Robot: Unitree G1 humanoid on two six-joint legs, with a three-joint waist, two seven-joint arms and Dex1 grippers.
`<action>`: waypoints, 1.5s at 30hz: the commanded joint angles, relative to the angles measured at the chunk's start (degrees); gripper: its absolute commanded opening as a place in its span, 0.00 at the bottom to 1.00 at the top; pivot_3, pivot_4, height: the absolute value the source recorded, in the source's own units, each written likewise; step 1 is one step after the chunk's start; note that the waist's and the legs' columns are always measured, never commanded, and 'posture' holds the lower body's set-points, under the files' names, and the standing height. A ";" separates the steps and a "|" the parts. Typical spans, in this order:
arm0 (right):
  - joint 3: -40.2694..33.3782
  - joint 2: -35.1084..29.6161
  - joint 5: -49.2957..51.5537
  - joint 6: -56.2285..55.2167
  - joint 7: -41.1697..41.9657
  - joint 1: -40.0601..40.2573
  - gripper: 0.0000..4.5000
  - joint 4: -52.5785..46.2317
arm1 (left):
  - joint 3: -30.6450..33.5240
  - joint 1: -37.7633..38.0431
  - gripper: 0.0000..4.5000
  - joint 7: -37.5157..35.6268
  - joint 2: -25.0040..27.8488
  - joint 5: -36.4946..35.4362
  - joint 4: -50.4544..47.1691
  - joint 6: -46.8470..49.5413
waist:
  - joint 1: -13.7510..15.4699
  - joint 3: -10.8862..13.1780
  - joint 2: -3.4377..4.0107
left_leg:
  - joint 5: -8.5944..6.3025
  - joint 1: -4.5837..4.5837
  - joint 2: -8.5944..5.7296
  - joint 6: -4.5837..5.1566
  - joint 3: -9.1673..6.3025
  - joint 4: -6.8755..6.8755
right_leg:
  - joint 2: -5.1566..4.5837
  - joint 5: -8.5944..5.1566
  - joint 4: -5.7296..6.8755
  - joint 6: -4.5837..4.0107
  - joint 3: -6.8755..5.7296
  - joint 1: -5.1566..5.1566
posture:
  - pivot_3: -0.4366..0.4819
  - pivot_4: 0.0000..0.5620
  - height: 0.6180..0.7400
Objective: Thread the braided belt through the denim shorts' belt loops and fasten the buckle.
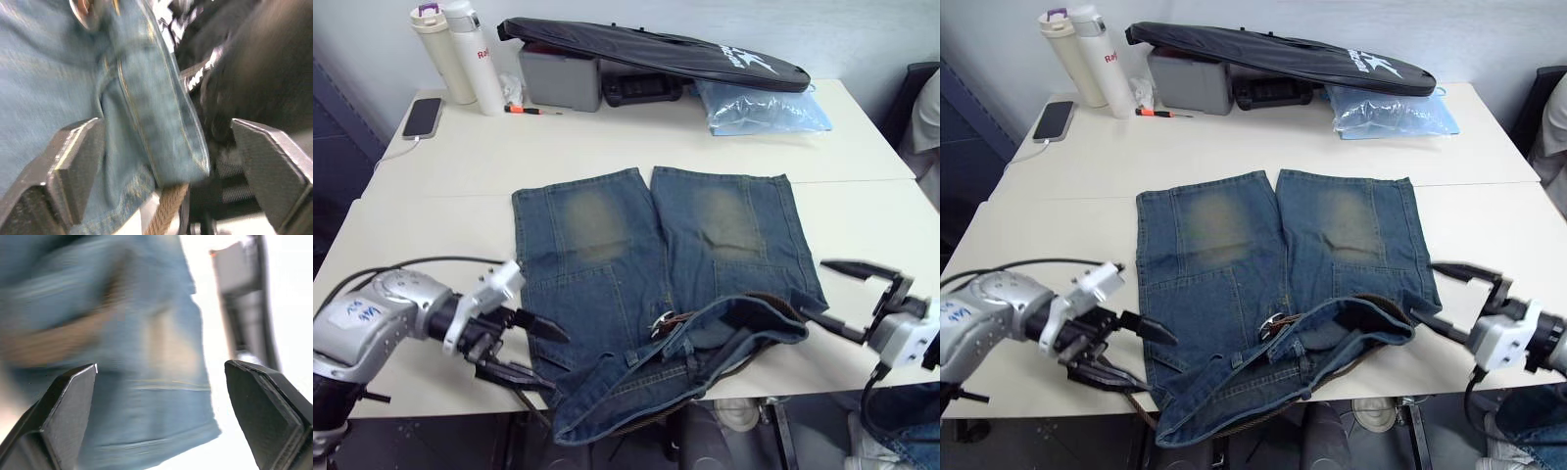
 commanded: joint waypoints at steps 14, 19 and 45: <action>16.71 8.20 8.39 82.05 10.49 -31.44 1.00 -10.91 | -10.98 -15.87 0.98 29.25 -14.46 21.65 13.96 -0.03 | 0.39 0.01 -0.01 | -0.01 -0.17 -0.02 0.02 -0.06 0.09 | 0.03 0.04 0.15 0.03 -0.05 0.01 | 0.48 0.27 0.99; 23.05 11.41 0.00 83.38 13.77 -34.56 1.00 -4.40 | -14.07 -17.28 0.98 33.84 -18.94 28.04 16.32 -2.68 | 0.53 0.01 -0.01 | -0.01 -0.24 -0.03 0.03 -0.02 0.09 | 0.03 0.07 0.09 0.08 -0.06 -0.03 | 0.48 0.27 0.99; 19.52 17.80 -3.75 91.71 16.85 -39.85 0.00 -5.01 | -11.68 -20.30 0.01 36.45 -20.71 37.63 25.63 -13.38 | 0.17 -0.52 -0.27 | -0.11 0.31 -0.01 0.07 0.00 -0.01 | 0.03 0.07 -0.04 0.10 -0.07 0.49 | 0.48 0.27 0.99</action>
